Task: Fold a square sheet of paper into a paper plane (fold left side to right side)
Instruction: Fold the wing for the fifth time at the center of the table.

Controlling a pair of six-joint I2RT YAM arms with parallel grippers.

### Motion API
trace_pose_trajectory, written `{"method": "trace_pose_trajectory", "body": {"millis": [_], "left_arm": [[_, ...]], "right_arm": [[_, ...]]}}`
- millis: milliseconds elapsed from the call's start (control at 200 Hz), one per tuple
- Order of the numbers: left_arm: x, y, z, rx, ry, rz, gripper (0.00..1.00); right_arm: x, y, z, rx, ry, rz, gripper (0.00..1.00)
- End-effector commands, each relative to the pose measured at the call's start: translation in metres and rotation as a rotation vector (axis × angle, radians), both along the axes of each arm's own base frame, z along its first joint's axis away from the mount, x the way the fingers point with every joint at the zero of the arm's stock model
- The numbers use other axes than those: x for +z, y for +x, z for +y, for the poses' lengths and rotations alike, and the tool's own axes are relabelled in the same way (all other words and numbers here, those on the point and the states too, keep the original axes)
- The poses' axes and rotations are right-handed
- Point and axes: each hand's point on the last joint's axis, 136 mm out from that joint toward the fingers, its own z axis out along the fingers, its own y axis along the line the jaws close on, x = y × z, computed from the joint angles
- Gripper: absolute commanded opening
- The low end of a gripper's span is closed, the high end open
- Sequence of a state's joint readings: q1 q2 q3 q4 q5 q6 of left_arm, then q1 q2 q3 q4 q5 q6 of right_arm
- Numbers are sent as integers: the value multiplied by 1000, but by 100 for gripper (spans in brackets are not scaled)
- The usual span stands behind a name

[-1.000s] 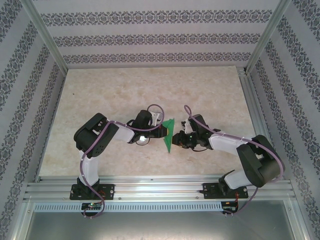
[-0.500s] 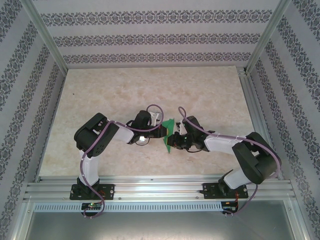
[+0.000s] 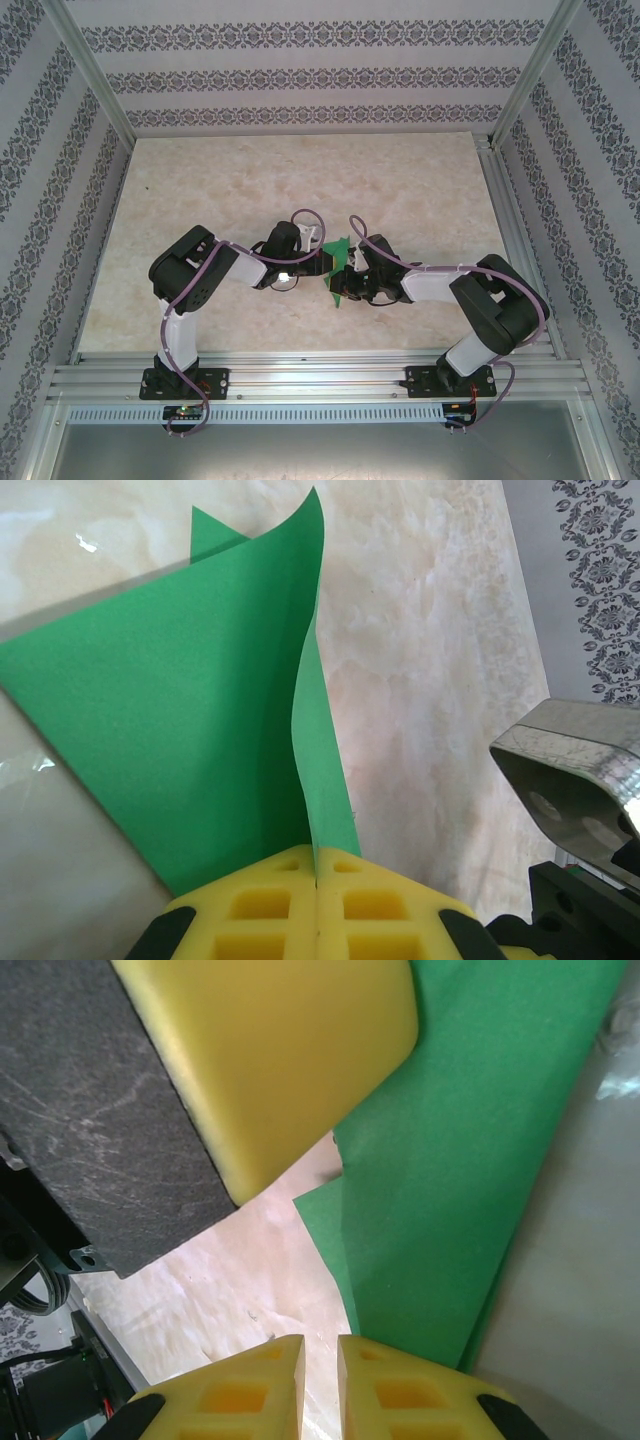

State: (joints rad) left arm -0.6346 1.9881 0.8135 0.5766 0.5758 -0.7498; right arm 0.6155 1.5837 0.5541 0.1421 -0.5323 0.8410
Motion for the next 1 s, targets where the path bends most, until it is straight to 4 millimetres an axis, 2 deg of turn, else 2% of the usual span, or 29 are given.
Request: {"method": "trace_pose_trajectory", "body": {"millis": [0,449,998], "left_arm": [[-21,6,16,54,44,34,0],[-22,8,18,62,51,37,0],[-31,10,20,81,88,66,0]], "right_arm": [[-1,2,6,9,5,-15,16],[-24,-17,-7,26,-47,69,16],[-29,-61,-19,126,-98,136,14]]}}
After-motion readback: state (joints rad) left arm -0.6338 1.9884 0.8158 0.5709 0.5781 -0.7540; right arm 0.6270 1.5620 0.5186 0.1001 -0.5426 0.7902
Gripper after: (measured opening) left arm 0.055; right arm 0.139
